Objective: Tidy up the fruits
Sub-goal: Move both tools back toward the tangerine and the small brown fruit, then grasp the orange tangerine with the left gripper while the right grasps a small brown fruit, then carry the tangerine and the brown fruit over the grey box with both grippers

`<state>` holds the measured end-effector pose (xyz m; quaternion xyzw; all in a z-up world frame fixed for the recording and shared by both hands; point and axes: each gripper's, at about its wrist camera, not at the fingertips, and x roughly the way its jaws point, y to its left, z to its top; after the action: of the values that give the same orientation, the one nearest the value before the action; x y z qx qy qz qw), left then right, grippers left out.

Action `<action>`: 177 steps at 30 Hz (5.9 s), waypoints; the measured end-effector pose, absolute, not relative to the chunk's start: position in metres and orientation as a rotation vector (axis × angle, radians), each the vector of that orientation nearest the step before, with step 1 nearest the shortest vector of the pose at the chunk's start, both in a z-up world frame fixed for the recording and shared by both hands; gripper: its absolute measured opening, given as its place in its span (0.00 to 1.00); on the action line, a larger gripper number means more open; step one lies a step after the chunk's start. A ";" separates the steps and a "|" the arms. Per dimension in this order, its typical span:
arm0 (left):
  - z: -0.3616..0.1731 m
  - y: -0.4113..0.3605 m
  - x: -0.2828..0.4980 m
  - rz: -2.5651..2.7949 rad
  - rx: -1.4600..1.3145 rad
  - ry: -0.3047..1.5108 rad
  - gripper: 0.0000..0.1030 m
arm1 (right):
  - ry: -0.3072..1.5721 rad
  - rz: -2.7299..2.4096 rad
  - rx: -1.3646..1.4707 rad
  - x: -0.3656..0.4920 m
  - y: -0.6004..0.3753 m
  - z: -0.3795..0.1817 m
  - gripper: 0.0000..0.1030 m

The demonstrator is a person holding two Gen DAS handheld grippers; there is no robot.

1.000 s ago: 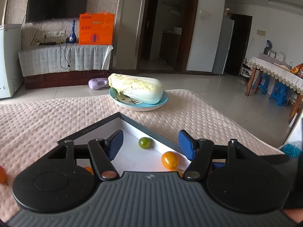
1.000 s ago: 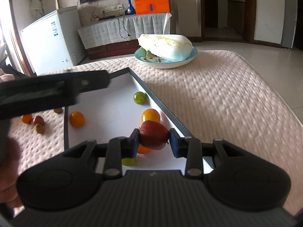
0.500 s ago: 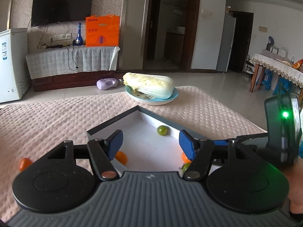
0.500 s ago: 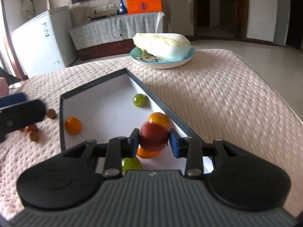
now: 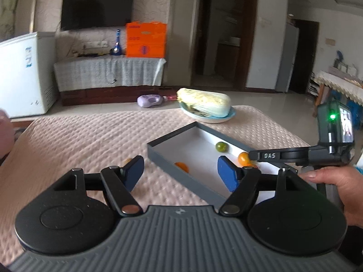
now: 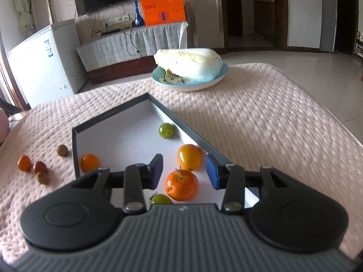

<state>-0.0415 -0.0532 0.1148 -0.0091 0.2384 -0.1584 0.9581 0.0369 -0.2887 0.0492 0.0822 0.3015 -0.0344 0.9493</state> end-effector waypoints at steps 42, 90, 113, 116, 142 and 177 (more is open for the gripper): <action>0.077 0.083 -0.008 0.027 -0.042 0.593 0.74 | 0.487 0.365 0.034 0.031 -0.139 0.066 0.56; 0.027 0.076 0.082 -0.007 0.003 0.671 0.74 | 0.629 0.433 -0.067 0.057 -0.088 0.029 0.56; 0.010 0.079 0.108 -0.045 -0.069 0.708 0.58 | 0.648 0.459 -0.106 0.068 -0.071 0.017 0.54; 0.007 0.077 0.112 -0.045 -0.058 0.712 0.55 | 0.644 0.459 -0.107 0.070 -0.068 0.017 0.54; 0.006 0.069 0.113 -0.063 -0.036 0.713 0.42 | 0.652 0.444 -0.154 0.082 -0.057 0.009 0.32; 0.041 0.064 0.098 -0.034 -0.018 0.669 0.40 | 0.624 0.484 -0.114 0.048 -0.088 0.045 0.25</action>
<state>0.0978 0.0638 0.0406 -0.0089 0.3283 -0.0165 0.9444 0.0480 -0.0877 0.0446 -0.0554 0.3039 0.2357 0.9214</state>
